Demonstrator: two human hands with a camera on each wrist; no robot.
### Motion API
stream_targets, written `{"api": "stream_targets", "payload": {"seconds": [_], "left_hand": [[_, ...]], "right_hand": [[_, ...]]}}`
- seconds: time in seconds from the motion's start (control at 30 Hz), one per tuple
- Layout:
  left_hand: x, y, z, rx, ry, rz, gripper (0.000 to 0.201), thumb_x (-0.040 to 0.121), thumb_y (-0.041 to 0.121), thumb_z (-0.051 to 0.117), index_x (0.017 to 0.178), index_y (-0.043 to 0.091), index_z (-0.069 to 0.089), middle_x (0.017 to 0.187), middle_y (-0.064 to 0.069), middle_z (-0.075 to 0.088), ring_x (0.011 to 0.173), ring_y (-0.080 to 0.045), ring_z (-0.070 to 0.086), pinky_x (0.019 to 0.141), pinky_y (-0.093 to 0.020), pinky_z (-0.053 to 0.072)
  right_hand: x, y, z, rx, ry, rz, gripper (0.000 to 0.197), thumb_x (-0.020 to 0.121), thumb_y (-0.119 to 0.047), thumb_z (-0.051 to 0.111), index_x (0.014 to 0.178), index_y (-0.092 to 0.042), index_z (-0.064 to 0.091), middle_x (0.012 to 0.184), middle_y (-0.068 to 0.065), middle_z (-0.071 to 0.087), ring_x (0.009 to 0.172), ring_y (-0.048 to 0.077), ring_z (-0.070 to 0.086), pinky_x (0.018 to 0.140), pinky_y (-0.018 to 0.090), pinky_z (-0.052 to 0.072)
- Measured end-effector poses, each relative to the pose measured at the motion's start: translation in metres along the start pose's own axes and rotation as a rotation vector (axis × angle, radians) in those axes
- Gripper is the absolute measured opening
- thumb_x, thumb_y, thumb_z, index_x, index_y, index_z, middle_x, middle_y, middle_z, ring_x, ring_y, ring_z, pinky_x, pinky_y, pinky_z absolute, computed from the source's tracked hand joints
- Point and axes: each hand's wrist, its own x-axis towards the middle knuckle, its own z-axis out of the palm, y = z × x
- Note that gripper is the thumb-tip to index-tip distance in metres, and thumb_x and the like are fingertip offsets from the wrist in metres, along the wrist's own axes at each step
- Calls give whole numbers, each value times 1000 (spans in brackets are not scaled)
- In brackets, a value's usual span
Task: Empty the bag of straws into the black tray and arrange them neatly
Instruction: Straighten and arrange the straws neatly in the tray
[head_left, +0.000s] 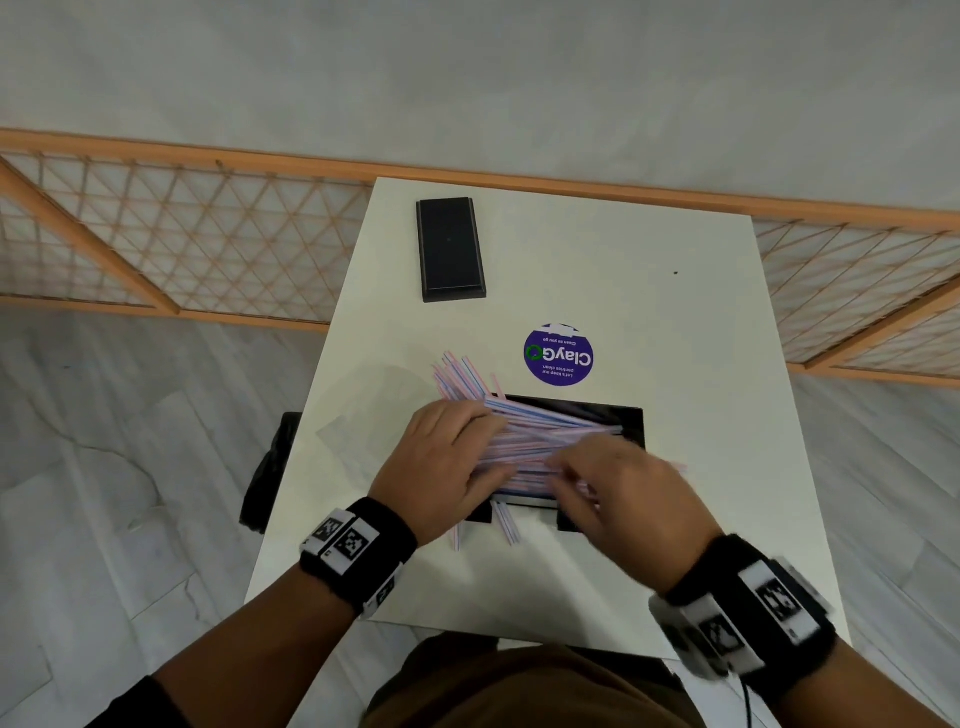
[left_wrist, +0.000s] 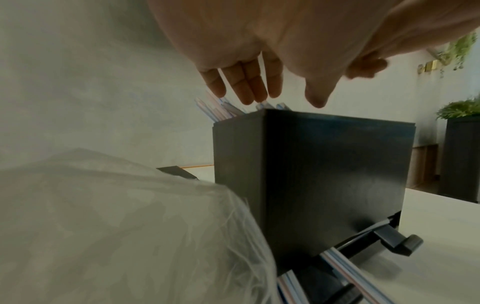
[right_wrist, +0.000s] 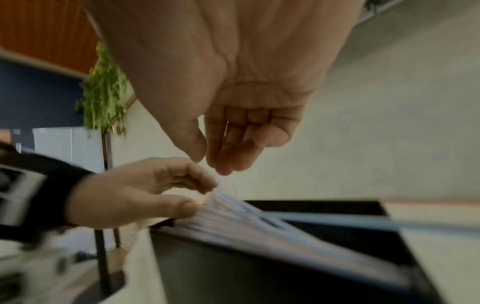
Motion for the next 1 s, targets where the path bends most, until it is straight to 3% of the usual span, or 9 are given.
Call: {"api": "stream_targets", "payload": {"seconds": [0.07,0.2,0.3,0.43,0.53,0.6,0.77,0.9,1.0], "left_hand": [[2,5,0,-3,-22,41,50,96,46,66,133,12,63,131,-7,59,121,-30,54,110,-47,39],[6,15,12,101,-165,177,65,102,54,52,154,16,45,161,-10,41,149,-29,35,124,-56,20],[5,17,26,196,-279,174,73,103,63,38,161,19,31,169,-10,25,157,-30,20,126,-58,11],[3,17,34,221,-296,146,75,103,66,33,159,16,35,167,-9,31,156,-30,23,126,-58,13],[-1,18,38,257,-255,165,72,104,64,36,157,15,39,163,-9,39,153,-30,32,125,-58,16],[-1,17,39,273,-230,181,71,105,63,38,156,14,41,161,-7,43,148,-29,39,124,-58,18],[0,15,40,280,-222,208,71,105,62,37,155,12,43,157,-8,48,140,-28,47,125,-54,21],[1,14,42,282,-228,216,72,105,63,36,154,11,44,155,-9,50,140,-29,47,125,-54,21],[1,14,41,278,-230,213,72,105,63,35,154,11,44,155,-10,50,140,-29,47,126,-54,20]], "right_hand": [[-20,-12,13,165,-157,104,14,99,-40,55,102,-31,65,82,-14,63,74,5,55,69,29,48],[-41,-6,80,235,-602,393,63,97,-53,52,150,-24,39,90,-7,73,87,9,66,82,31,53],[-42,11,133,347,-630,579,83,94,-54,54,157,-12,19,94,2,75,95,18,69,86,36,53],[-26,23,170,299,-547,582,69,96,-49,50,148,-7,30,106,15,71,95,29,68,76,37,51],[-11,22,183,285,-541,579,49,96,-45,52,128,-9,52,114,15,67,102,30,64,81,36,51],[-4,22,192,345,-498,607,39,95,-46,52,113,-11,58,106,12,67,94,28,63,84,41,53],[-3,25,192,383,-533,559,45,105,-43,39,135,-13,54,128,14,63,112,31,61,93,38,47],[-29,31,178,313,-658,571,29,105,-40,38,97,-19,55,103,8,63,99,30,61,84,35,46],[-52,36,156,220,-760,575,26,104,-36,38,89,-22,54,95,1,59,88,24,56,85,34,48]]}}
